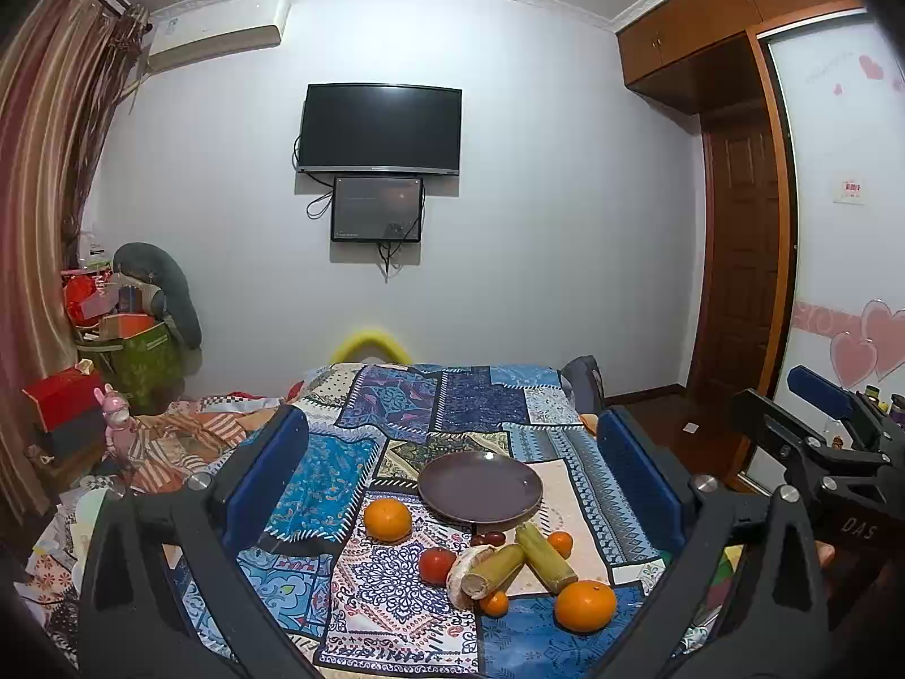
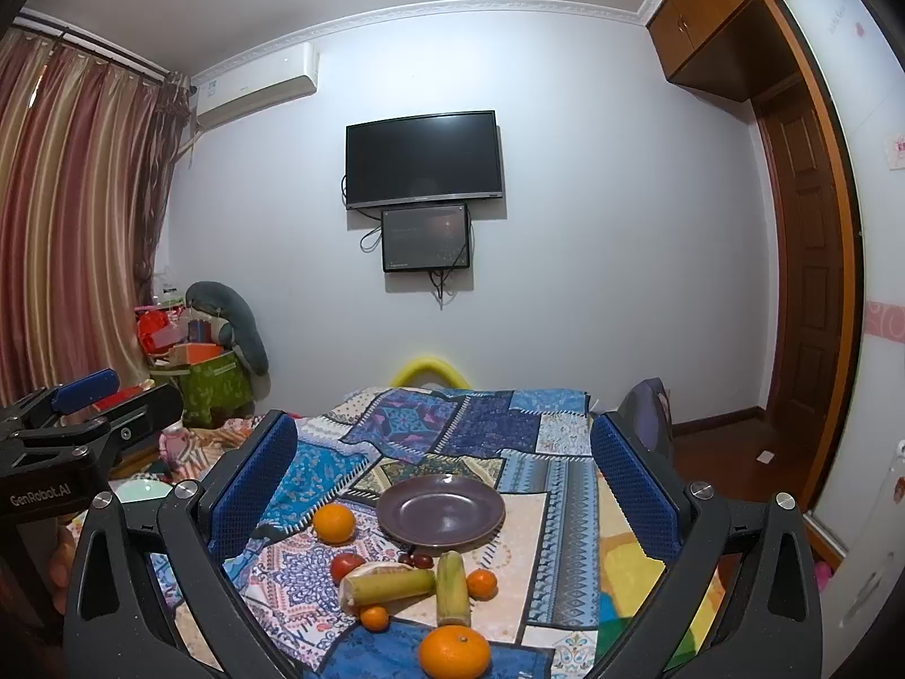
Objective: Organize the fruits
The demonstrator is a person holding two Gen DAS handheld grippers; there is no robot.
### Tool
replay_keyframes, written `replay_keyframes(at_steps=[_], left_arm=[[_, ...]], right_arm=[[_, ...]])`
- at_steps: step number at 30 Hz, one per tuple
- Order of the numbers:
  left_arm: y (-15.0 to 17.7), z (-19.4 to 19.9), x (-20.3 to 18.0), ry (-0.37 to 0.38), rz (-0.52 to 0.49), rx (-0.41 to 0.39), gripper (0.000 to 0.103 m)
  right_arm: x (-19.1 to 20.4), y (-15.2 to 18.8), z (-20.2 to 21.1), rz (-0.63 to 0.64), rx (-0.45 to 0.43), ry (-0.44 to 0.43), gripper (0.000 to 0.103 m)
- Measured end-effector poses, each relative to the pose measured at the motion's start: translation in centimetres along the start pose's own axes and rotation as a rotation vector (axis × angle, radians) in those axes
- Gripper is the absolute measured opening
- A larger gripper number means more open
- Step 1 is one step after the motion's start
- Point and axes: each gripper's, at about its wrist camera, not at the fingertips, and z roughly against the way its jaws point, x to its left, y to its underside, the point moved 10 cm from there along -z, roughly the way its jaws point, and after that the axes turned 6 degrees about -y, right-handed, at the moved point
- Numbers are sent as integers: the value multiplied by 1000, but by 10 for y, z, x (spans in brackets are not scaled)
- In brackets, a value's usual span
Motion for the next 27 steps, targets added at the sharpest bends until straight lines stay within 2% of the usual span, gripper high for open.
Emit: replay_keyframes(at_steps=[27], left_arm=[[2,-1,0,-3,-7,-4,103]], right_arm=[[2,-1,-1,1,-1,-1,103]])
